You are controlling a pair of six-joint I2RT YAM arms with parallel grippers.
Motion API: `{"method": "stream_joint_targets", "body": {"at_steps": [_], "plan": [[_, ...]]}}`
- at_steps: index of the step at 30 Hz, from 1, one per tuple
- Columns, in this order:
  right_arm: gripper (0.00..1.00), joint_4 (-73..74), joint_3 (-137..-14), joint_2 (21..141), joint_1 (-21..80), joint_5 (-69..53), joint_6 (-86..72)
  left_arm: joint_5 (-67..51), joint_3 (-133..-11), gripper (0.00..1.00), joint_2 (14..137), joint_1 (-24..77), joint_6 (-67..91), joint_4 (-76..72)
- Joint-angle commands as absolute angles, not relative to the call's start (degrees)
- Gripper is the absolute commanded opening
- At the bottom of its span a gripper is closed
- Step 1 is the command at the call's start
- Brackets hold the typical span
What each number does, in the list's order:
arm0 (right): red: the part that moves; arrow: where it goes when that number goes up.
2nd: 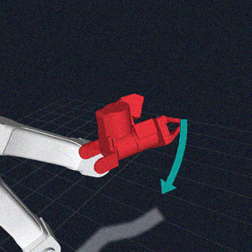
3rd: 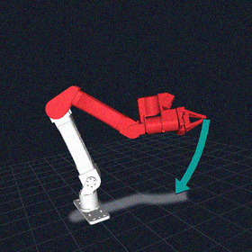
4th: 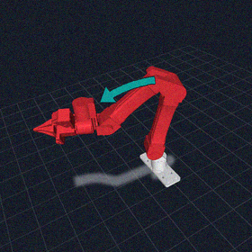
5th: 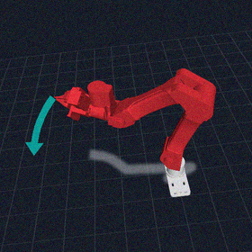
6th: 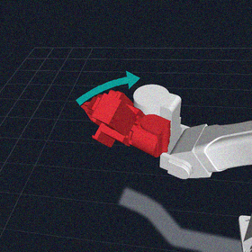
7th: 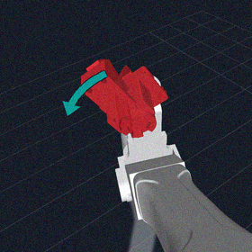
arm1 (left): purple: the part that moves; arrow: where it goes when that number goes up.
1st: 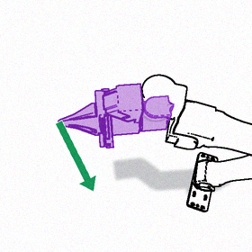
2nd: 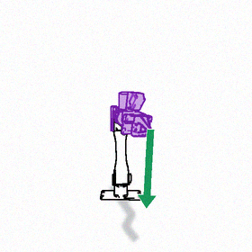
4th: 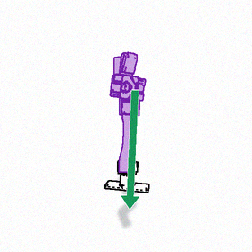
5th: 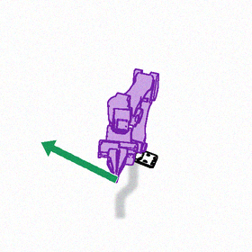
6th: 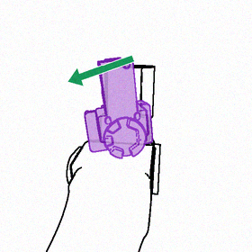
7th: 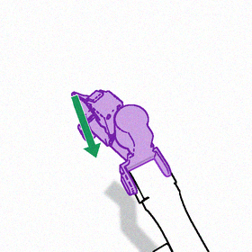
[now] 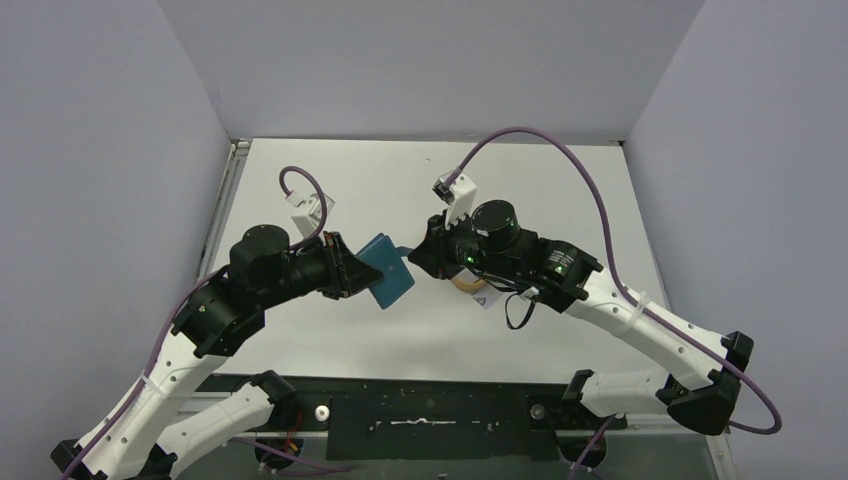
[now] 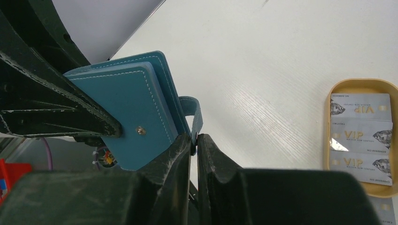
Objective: Put the credit cards into the card holder
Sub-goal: Close the card holder at the center of the board.
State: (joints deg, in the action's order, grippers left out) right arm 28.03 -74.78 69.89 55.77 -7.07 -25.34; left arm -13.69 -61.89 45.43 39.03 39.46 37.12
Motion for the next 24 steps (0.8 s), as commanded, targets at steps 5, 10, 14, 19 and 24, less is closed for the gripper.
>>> {"method": "stream_joint_targets", "body": {"at_steps": [5,10,14,19,24], "plan": [[0.3,24.09,-73.31,65.85,53.65,-9.17,-26.59,-13.45,-63.95,0.0,44.47,39.28,38.32,34.47],[0.41,22.28,-71.77,64.38,50.45,-12.61,-28.61,-13.36,-63.82,0.0,44.47,39.27,38.36,34.48],[0.41,21.23,-71.7,64.79,49.4,-15.15,-29.54,-13.51,-63.99,0.0,44.73,39.28,38.41,34.28],[0.45,20.23,-72.29,66.22,49.44,-17.55,-30.11,-13.45,-63.95,0.0,44.74,39.24,38.41,34.29],[0.43,19.93,-72.55,67.03,49.44,-18.46,-30.42,-13.45,-63.82,0.0,44.74,39.24,38.5,34.29]]}}
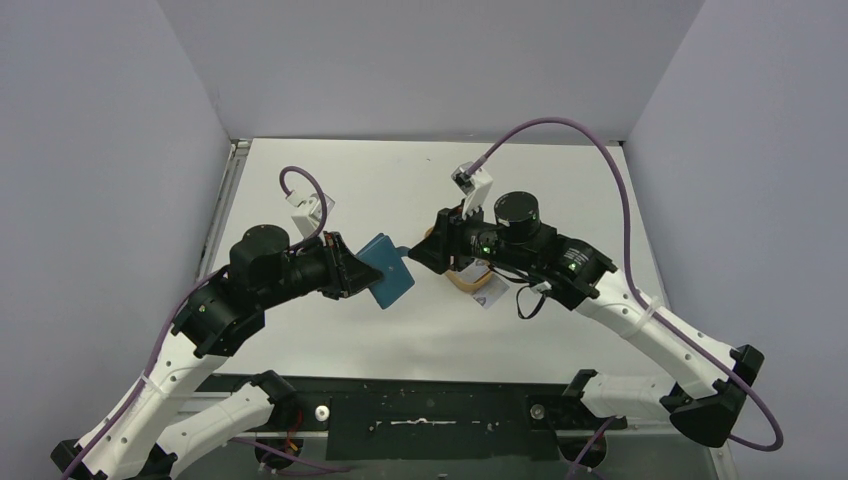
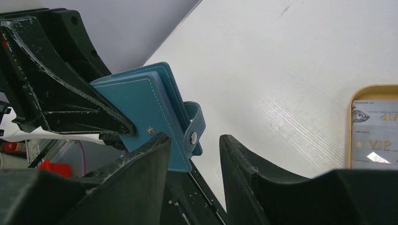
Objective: Put the credit cards into the card holder
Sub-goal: Close the card holder at the center of the board.
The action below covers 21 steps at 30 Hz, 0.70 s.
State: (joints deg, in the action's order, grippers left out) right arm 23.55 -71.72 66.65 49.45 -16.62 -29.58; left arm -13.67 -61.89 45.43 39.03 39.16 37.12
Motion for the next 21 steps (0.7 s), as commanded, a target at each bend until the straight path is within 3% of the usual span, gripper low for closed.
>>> {"method": "stream_joint_targets", "body": {"at_steps": [1,12,21], "plan": [[0.42,20.07,-72.67,67.12,49.42,-18.46,-30.39,-13.49,-63.88,0.0,44.74,39.28,38.5,34.28],[0.23,20.8,-72.86,67.91,49.41,-18.88,-30.25,-13.48,-63.99,0.0,44.65,39.28,38.5,34.28],[0.25,21.28,-73.21,68.37,49.44,-19.63,-30.21,-13.54,-64.16,0.0,44.83,39.27,38.41,34.2]]}}
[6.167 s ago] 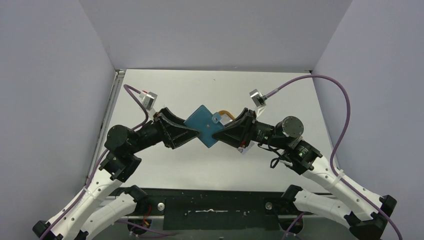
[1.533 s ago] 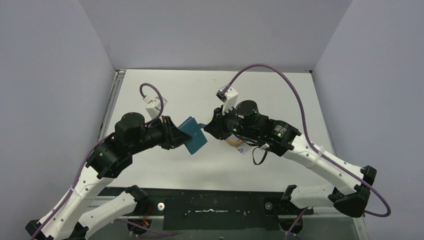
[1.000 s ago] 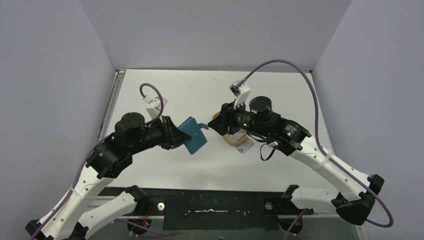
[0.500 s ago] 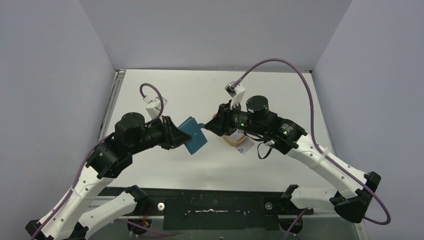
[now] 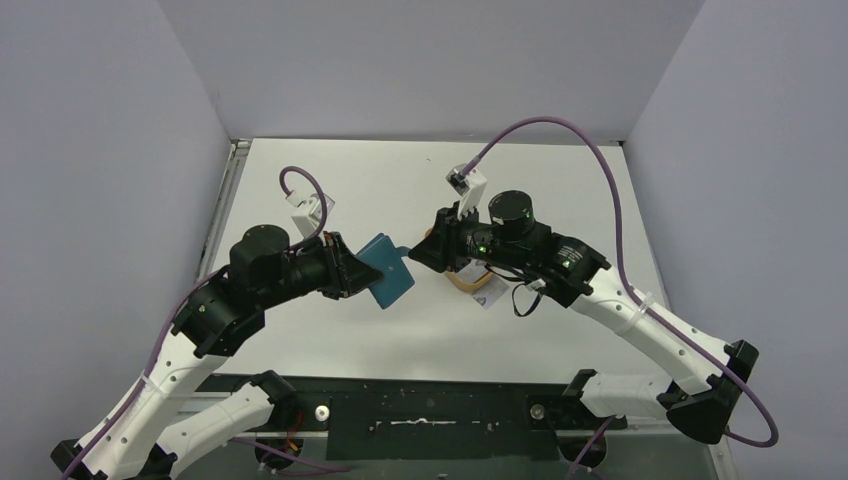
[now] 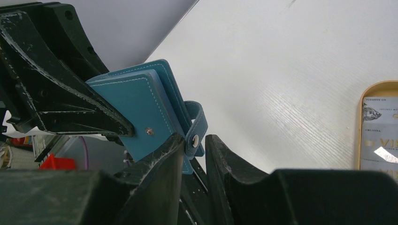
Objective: Put the credit cards into the card holder
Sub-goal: Close the card holder at the center of the board.
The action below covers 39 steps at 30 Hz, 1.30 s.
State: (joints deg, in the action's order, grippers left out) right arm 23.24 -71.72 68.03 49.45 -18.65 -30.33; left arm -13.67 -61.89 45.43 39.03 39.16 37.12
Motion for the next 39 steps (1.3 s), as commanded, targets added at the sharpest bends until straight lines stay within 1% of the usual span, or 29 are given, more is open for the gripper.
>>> {"method": "stream_joint_targets", "body": {"at_steps": [1,6,8,10,11,14,19,22,24,30,33,39], "plan": [[0.25,21.37,-73.28,68.48,49.4,-19.72,-30.13,-13.54,-64.16,0.0,44.87,39.27,38.43,34.25],[0.18,21.2,-72.81,67.99,49.29,-19.46,-30.21,-13.45,-64.09,0.0,44.82,39.28,38.41,34.33],[0.2,20.94,-72.61,67.73,49.18,-19.48,-30.37,-13.45,-64.05,0.0,44.82,39.28,38.41,34.3],[0.23,20.72,-72.43,67.44,48.97,-19.47,-30.54,-13.45,-64.12,0.0,44.91,39.24,38.41,34.32],[0.23,20.71,-72.27,67.27,48.81,-19.46,-30.66,-13.45,-64.1,0.0,44.91,39.27,38.36,34.28],[0.17,20.54,-71.98,66.94,48.61,-19.72,-30.78,-13.45,-64.09,0.0,44.91,39.29,38.32,34.28],[0.04,20.38,-71.48,66.63,48.32,-20.12,-30.98,-13.38,-64.03,0.0,45.07,39.27,38.32,34.28],[0.04,20.22,-71.24,66.21,48.18,-20.34,-31.13,-13.4,-64.07,0.0,45.15,39.29,38.32,34.29],[0.0,20.11,-71.16,66.02,48.12,-20.39,-31.18,-13.45,-64.04,0.0,45.14,39.29,38.32,34.28],[0.0,21.12,-71.6,65.66,47.92,-21.18,-29.77,-13.15,-64.12,0.0,45.35,39.29,38.32,34.62],[0.0,25.32,-73.73,65.85,48.07,-21.58,-25.55,-12.8,-64.82,0.0,45.83,39.2,38.54,35.25],[0.0,29.05,-75.72,65.72,48.43,-24.74,-20.3,-12.94,-67.23,0.0,48.68,39.19,39.09,35.6]]}}
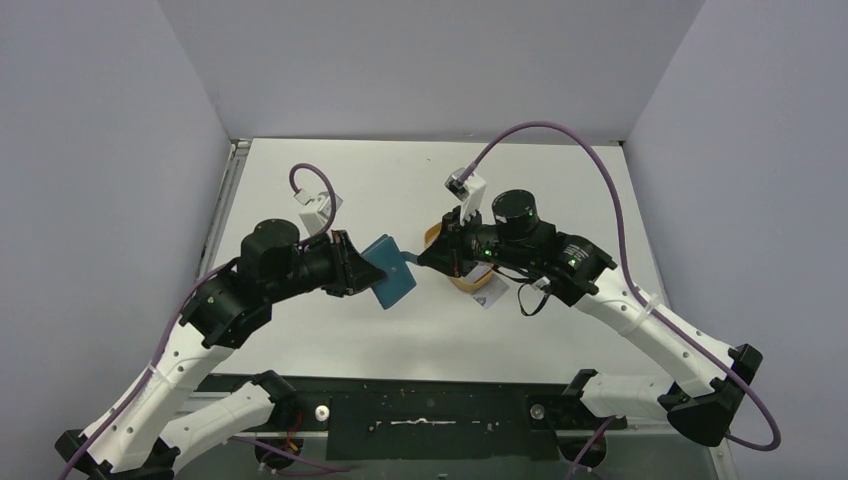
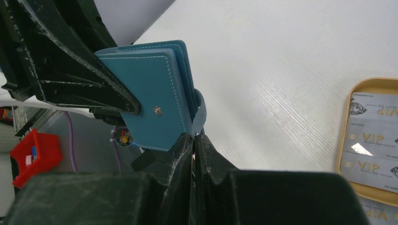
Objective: Put the credit cards into the card holder
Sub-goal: Close the card holder at the center of the board.
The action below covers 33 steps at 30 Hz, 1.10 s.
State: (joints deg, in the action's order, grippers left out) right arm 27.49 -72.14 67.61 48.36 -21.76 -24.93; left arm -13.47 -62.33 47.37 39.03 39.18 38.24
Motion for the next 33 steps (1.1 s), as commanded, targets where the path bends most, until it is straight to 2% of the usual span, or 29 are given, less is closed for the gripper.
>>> {"method": "stream_joint_targets", "body": {"at_steps": [1,12,33], "plan": [[0.0,28.92,-75.65,65.67,48.43,-24.97,-20.27,-13.0,-67.7,0.0,49.33,39.2,39.17,35.6],[0.0,21.62,-72.59,65.63,48.37,-26.5,-25.49,-14.59,-70.12,0.0,53.31,39.37,40.28,33.93],[0.0,27.01,-76.64,70.57,49.99,-20.9,-25.14,-15.56,-70.76,0.0,55.57,41.09,40.6,31.63]]}}
